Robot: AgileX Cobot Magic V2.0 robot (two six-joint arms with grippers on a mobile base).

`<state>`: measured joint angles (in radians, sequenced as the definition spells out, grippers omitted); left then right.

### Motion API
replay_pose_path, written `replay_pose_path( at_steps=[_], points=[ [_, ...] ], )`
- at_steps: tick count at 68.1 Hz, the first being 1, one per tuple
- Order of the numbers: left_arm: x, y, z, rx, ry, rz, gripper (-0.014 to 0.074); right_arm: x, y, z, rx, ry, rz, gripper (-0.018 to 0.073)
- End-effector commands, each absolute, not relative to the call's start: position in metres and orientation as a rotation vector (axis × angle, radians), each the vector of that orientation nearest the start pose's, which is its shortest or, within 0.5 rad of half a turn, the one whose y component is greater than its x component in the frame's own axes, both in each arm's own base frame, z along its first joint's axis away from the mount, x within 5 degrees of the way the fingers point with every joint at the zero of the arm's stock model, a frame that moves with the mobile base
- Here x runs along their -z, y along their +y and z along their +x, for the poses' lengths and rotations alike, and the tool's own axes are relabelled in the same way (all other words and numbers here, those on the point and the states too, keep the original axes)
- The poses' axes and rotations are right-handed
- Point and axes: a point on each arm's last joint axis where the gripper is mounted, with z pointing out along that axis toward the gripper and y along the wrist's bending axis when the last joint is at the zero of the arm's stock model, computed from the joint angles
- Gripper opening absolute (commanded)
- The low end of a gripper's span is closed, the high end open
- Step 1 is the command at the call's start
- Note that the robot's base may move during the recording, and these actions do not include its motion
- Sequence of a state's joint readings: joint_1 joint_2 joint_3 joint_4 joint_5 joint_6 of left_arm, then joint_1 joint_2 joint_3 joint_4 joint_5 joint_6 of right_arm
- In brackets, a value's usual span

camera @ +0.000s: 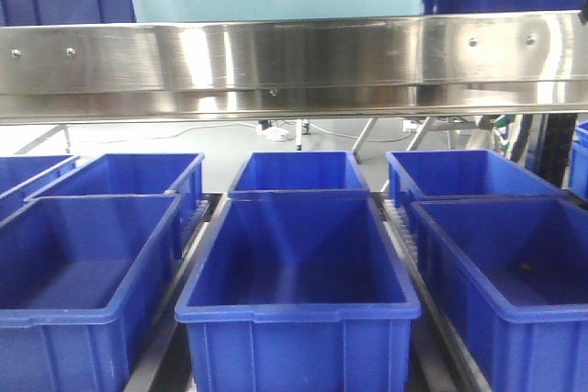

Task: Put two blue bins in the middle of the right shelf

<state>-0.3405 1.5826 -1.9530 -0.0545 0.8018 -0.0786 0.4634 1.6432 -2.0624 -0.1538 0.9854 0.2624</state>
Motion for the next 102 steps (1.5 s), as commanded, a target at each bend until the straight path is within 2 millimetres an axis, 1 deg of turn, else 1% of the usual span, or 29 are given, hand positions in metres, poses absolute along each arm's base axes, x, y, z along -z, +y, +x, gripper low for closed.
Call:
replay_pose_path(
  at_steps=[1, 102],
  points=[
    [-0.5182, -0.1187, 0.3178, 0.386, 1.827, 0.225, -0.0111, -0.5095, 0.1469, 0.3124, -0.302, 1.99, -0.233, -0.0154],
    [-0.5189, -0.1186, 0.3177, 0.387, 1.821, 0.224, -0.0111, -0.5095, 0.1469, 0.3124, -0.302, 1.99, -0.233, -0.0154]
  ],
)
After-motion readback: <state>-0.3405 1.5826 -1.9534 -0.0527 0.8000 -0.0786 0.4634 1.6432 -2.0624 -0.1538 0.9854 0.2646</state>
